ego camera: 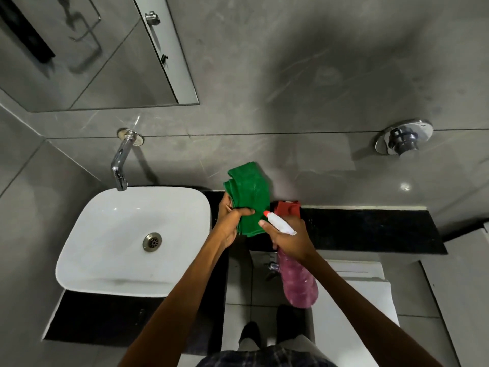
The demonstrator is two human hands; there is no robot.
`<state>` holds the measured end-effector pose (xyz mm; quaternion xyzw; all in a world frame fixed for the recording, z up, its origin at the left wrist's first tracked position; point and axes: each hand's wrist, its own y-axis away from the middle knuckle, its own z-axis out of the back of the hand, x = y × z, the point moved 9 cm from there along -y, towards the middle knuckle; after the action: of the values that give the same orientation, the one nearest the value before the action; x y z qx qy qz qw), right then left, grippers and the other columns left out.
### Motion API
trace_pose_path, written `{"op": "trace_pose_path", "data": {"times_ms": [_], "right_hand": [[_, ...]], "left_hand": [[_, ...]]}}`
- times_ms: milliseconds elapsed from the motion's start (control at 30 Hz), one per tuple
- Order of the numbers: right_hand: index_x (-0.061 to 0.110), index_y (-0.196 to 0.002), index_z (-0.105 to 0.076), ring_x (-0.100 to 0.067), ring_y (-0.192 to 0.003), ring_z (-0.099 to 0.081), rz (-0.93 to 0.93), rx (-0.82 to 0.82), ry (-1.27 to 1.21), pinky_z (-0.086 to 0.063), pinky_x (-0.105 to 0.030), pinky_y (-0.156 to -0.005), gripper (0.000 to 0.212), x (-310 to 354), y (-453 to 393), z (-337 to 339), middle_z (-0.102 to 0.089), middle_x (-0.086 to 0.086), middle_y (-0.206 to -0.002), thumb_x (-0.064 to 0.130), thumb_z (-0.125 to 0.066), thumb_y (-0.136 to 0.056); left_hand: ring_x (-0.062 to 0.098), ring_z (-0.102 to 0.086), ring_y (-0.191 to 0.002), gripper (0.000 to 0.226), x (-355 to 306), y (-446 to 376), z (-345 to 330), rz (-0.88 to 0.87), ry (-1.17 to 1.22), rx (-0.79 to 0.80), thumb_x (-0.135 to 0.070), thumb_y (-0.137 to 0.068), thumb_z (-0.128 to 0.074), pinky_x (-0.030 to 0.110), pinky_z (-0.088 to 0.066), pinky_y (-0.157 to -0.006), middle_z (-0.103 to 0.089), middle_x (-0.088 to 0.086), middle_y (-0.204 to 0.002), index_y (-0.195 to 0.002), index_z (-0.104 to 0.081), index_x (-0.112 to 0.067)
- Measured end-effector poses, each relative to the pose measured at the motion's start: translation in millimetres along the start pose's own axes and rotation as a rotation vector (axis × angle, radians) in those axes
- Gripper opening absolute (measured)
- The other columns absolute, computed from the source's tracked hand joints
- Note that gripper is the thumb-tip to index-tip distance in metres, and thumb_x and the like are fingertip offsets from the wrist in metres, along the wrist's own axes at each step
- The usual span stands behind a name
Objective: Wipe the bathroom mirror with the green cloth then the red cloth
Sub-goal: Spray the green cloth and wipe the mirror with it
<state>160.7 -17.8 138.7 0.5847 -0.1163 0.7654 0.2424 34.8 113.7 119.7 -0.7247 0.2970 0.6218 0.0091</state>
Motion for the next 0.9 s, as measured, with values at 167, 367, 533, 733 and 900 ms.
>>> {"op": "trace_pose_path", "data": {"times_ms": [167, 367, 533, 733, 900], "right_hand": [[0.011, -0.093, -0.069, -0.013, -0.072, -0.069, -0.052, -0.009, 0.049, -0.057, -0.027, -0.071, 0.020, -56.4, -17.2, 41.0, -0.072, -0.009, -0.080, 0.029, -0.078, -0.092], [0.002, -0.128, -0.057, -0.042, -0.103, -0.070, -0.274, -0.280, -0.002, -0.057, -0.058, -0.092, 0.040, -140.5, -63.8, 125.0, -0.071, -0.023, -0.110, 0.023, -0.070, -0.098], [0.008, -0.146, -0.050, -0.033, -0.097, -0.066, -0.216, -0.348, -0.001, -0.053, -0.034, -0.077, 0.055, -156.3, -99.1, 141.4, -0.063, -0.010, -0.105, 0.019, -0.071, -0.097], [0.005, -0.144, -0.055, -0.032, -0.110, -0.065, -0.269, -0.403, -0.017, -0.053, -0.038, -0.095, 0.059, -182.6, -107.9, 157.7, -0.069, -0.024, -0.126, 0.009, -0.078, -0.090], [0.008, -0.154, -0.043, -0.045, -0.124, -0.062, -0.389, -0.322, 0.086, -0.050, -0.046, -0.101, 0.071, -188.9, -90.0, 160.2, -0.064, -0.025, -0.135, 0.011, -0.076, -0.092]], "left_hand": [[0.016, -0.077, -0.100, 0.068, 14.1, -4.3, -15.3, 0.043, 0.044, -0.020, 0.026, -0.073, -0.065, 0.032, -0.065, -0.073, -0.079, -0.001, -0.111, -0.127, -0.061, -0.015], [0.027, -0.072, -0.111, 0.069, 41.7, -10.3, -26.2, 0.111, 0.060, -0.090, 0.026, -0.073, -0.066, 0.040, -0.064, -0.079, -0.075, 0.007, -0.120, -0.130, -0.061, -0.012], [0.031, -0.068, -0.120, 0.073, 55.3, -11.7, -30.0, 0.159, 0.061, -0.102, 0.024, -0.075, -0.066, 0.042, -0.060, -0.087, -0.070, 0.014, -0.133, -0.140, -0.055, -0.007], [0.029, -0.068, -0.121, 0.068, 58.2, -17.1, -24.9, 0.156, 0.033, -0.111, 0.023, -0.074, -0.067, 0.042, -0.061, -0.086, -0.075, 0.005, -0.123, -0.130, -0.062, -0.015], [0.033, -0.067, -0.123, 0.071, 49.1, -7.2, -29.4, 0.161, 0.071, -0.090, 0.025, -0.075, -0.065, 0.047, -0.059, -0.094, -0.071, 0.014, -0.132, -0.137, -0.058, -0.009]]}}
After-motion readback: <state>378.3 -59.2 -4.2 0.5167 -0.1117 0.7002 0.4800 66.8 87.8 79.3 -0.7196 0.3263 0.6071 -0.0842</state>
